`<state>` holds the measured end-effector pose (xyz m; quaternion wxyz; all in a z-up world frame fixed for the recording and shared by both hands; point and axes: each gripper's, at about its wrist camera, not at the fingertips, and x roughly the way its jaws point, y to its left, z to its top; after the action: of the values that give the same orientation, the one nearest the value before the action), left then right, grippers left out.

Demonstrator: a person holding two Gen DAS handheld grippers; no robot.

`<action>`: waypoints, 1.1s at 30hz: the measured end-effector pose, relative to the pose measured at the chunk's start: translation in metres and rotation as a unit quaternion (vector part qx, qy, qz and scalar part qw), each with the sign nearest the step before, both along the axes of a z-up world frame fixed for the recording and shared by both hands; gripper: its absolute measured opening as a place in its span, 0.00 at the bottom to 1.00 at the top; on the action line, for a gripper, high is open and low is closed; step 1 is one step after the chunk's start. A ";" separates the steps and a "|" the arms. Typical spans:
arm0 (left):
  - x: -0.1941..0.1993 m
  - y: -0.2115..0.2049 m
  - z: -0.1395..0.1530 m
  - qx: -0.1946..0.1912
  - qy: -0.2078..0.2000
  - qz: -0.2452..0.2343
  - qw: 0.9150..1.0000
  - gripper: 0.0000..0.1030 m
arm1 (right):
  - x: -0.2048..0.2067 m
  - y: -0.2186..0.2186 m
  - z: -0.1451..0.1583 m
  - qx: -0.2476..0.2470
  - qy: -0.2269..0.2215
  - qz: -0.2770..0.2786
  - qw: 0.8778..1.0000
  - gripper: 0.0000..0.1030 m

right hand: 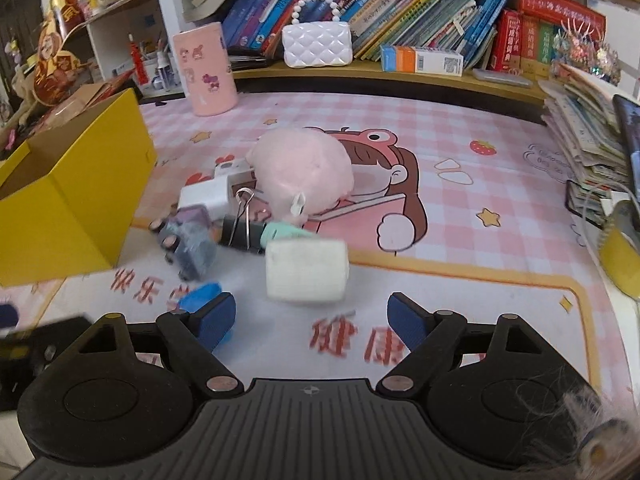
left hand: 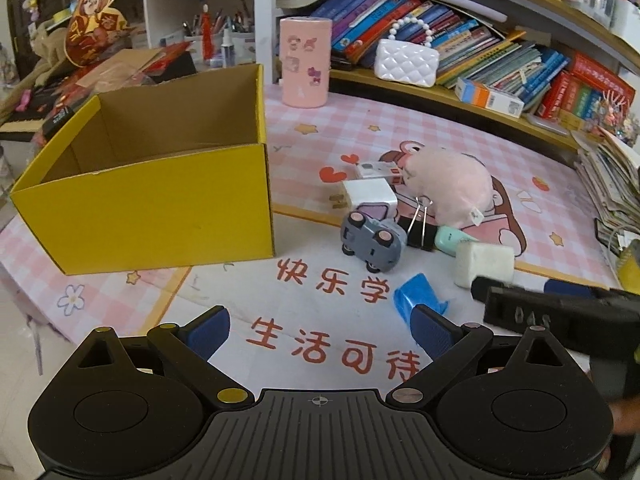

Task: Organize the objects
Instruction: 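Grasp the blue plastic piece with the left tool while the right tool grasps the white eraser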

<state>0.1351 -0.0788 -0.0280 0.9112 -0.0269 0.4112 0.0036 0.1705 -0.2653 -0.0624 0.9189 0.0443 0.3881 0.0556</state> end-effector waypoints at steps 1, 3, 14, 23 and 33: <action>0.000 0.000 0.001 0.002 -0.001 0.004 1.000 0.95 | 0.004 0.000 0.000 0.000 -0.001 0.000 1.000 0.80; 0.001 0.000 0.002 0.005 0.000 0.009 1.000 0.95 | 0.014 0.001 -0.001 -0.004 -0.004 0.003 1.000 0.80; 0.011 -0.011 -0.001 0.004 0.014 0.007 1.000 0.95 | 0.044 -0.003 -0.013 0.001 0.008 0.046 0.999 0.45; 0.040 -0.042 -0.027 -0.042 0.052 -0.043 0.997 0.83 | 0.009 -0.054 0.014 0.035 -0.006 -0.033 0.999 0.43; 0.061 -0.064 -0.053 -0.046 0.067 -0.055 0.995 0.44 | -0.013 -0.065 0.020 0.036 0.001 -0.039 0.999 0.43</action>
<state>0.1959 -0.1433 -0.0809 0.8783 -0.0457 0.4717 -0.0633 0.1579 -0.3308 -0.0428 0.9176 0.0926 0.3852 0.0337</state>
